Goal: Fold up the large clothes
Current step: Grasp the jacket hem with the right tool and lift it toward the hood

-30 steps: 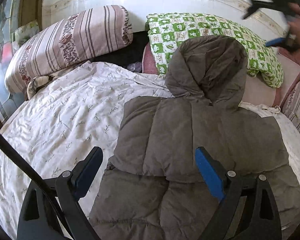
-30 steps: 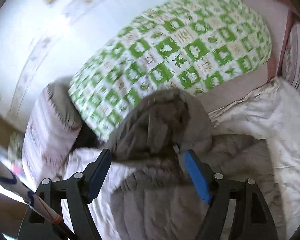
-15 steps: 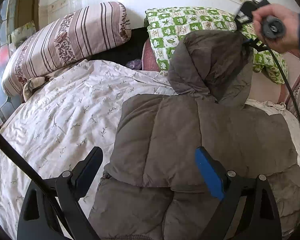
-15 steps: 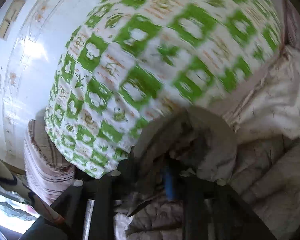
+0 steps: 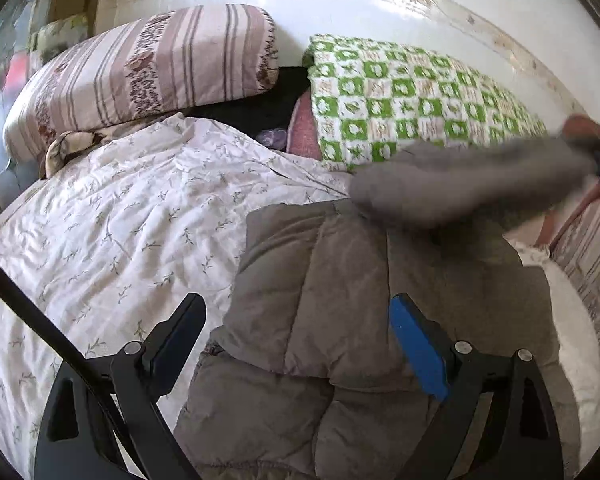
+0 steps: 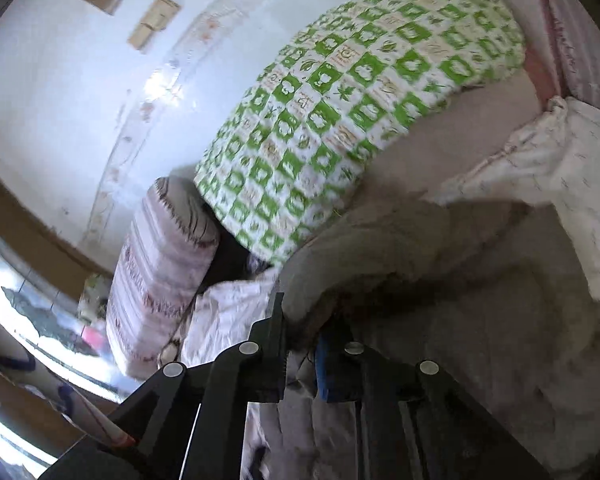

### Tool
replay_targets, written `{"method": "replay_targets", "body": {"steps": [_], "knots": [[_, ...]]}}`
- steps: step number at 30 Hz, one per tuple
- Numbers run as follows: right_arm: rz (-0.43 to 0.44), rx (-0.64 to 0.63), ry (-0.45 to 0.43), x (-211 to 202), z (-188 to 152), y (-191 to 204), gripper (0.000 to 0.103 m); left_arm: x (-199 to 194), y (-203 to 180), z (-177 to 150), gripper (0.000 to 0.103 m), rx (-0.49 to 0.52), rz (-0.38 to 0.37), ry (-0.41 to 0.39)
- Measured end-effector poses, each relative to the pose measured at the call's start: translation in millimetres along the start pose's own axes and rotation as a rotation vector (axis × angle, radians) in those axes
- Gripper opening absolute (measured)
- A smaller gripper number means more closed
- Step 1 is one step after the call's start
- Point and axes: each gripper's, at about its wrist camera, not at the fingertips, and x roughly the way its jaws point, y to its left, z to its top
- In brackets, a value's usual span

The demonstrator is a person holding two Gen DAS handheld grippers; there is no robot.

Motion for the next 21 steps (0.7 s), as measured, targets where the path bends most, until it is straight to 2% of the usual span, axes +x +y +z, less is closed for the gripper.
{"method": "replay_targets", "body": {"steps": [3,5,8,10,13,15,18,21], "knots": [[0.010,-0.005,0.009,-19,-40,-15,0.011,-3,5,3,0.093,-0.031,-0.013,-0.013],[-0.004,0.013,0.055,-18,-74,-33,0.010,-5,5,3,0.093,-0.044,-0.026,-0.023],[-0.067,0.034,0.124,3,-120,-67,0.009,-6,2,4,0.093,-0.039,-0.047,-0.042],[-0.102,0.059,0.161,24,-137,-87,0.009,-4,-6,3,0.093,-0.022,-0.075,-0.042],[-0.125,0.105,0.210,61,-150,-121,0.009,6,-24,2,0.093,0.010,-0.116,-0.017],[-0.102,0.130,0.213,66,-154,-129,0.009,16,-36,2,0.093,0.036,-0.132,0.007],[-0.104,0.088,0.208,63,-152,-127,0.011,40,-54,-4,0.093,0.107,-0.118,0.077],[-0.082,0.085,0.238,60,-150,-132,0.018,65,-65,-17,0.093,0.162,-0.082,0.156]]}}
